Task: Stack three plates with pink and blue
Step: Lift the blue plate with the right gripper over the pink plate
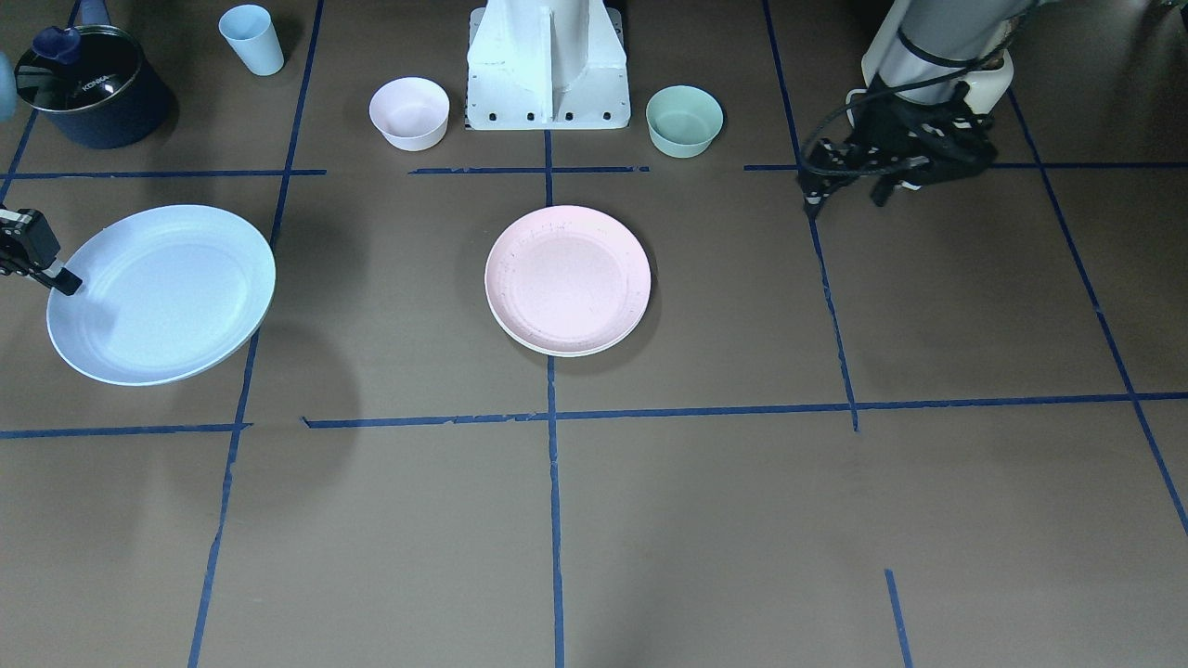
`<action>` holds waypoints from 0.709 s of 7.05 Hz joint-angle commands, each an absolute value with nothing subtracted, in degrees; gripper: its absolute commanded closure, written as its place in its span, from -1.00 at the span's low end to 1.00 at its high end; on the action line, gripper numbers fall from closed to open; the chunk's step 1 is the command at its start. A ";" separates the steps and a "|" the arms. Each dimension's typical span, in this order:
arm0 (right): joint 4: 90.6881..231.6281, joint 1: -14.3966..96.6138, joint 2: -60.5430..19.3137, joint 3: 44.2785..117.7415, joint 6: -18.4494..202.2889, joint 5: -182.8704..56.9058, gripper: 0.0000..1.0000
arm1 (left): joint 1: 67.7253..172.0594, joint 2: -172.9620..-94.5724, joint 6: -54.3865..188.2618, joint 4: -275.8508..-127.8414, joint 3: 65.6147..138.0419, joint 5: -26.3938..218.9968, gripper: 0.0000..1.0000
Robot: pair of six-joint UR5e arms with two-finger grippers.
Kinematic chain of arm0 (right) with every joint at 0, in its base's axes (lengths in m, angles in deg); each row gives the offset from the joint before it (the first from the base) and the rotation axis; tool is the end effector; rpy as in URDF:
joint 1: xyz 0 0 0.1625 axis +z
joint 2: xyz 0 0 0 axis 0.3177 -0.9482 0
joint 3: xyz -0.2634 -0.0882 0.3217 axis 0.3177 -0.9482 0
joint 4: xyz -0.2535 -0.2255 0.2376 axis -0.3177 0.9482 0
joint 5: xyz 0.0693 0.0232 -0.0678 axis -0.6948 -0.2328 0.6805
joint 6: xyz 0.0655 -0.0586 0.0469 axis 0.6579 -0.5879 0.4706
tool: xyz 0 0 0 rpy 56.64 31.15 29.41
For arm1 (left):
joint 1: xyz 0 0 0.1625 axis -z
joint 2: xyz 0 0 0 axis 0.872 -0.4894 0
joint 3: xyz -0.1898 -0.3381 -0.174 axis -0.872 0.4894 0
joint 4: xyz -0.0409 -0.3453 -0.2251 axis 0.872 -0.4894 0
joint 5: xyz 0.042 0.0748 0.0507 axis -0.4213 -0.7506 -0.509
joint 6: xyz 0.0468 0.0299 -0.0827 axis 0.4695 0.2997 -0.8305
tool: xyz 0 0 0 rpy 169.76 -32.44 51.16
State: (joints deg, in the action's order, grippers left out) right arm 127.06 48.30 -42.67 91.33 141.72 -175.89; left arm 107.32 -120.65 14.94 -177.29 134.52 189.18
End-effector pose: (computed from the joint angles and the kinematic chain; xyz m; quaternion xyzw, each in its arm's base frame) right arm -0.1328 -0.4670 0.4608 0.0813 -0.5593 0.1170 0.8166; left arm 0.2644 -0.4140 0.3329 0.0381 0.3993 -0.1108 0.9093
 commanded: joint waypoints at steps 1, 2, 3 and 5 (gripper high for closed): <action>137.79 46.02 -33.38 95.22 144.24 -176.63 1.00 | 113.58 -116.56 28.62 -176.71 134.35 190.25 -1.00; 144.55 42.77 -27.68 96.20 145.02 -174.80 0.99 | 117.26 -115.41 33.54 -176.71 133.91 194.17 -1.00; 148.44 37.60 -22.58 96.38 149.73 -170.52 0.98 | 119.82 -114.10 38.03 -176.80 133.56 195.69 -1.00; 148.92 24.17 -17.89 96.30 158.53 -156.49 0.98 | 122.21 -113.38 40.26 -176.71 132.94 196.41 -1.00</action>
